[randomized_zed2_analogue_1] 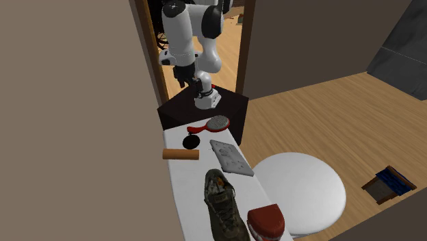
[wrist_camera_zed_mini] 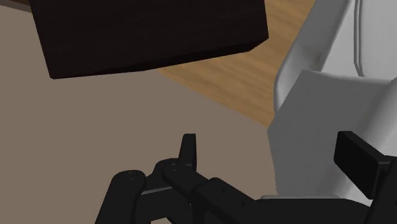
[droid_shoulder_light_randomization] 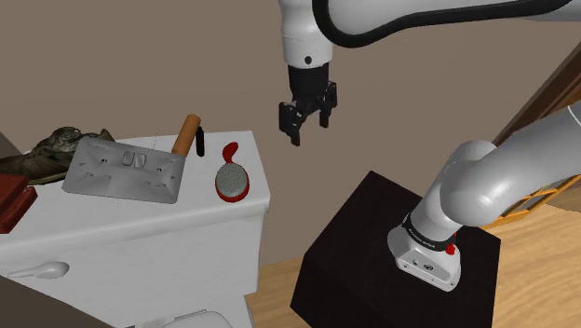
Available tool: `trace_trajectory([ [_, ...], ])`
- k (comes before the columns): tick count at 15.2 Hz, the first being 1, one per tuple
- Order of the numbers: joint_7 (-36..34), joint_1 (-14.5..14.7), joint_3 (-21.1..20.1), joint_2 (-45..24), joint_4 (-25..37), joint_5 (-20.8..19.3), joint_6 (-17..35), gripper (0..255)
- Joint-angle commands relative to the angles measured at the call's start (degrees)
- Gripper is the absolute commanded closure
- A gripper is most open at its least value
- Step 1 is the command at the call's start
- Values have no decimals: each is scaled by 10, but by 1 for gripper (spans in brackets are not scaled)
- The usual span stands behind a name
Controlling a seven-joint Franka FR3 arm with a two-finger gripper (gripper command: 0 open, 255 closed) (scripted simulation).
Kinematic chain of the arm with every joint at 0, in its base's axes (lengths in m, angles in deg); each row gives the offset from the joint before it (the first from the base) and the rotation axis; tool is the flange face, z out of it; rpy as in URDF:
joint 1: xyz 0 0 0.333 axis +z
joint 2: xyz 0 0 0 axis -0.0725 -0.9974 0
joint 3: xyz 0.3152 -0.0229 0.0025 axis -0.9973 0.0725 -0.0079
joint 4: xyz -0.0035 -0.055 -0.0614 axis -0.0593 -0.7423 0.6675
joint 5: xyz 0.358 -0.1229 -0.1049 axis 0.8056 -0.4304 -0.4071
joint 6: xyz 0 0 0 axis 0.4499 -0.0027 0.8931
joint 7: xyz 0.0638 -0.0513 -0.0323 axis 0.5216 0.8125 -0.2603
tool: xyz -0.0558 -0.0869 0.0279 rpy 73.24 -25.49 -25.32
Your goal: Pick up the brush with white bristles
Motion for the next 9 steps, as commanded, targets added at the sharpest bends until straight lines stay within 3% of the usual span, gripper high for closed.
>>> trace_trajectory([
  [1, -34, 2, -20, -29, 23, 7, 13, 0],
  [9, -170, 10, -93, -179, 159, -14, 47, 0],
])
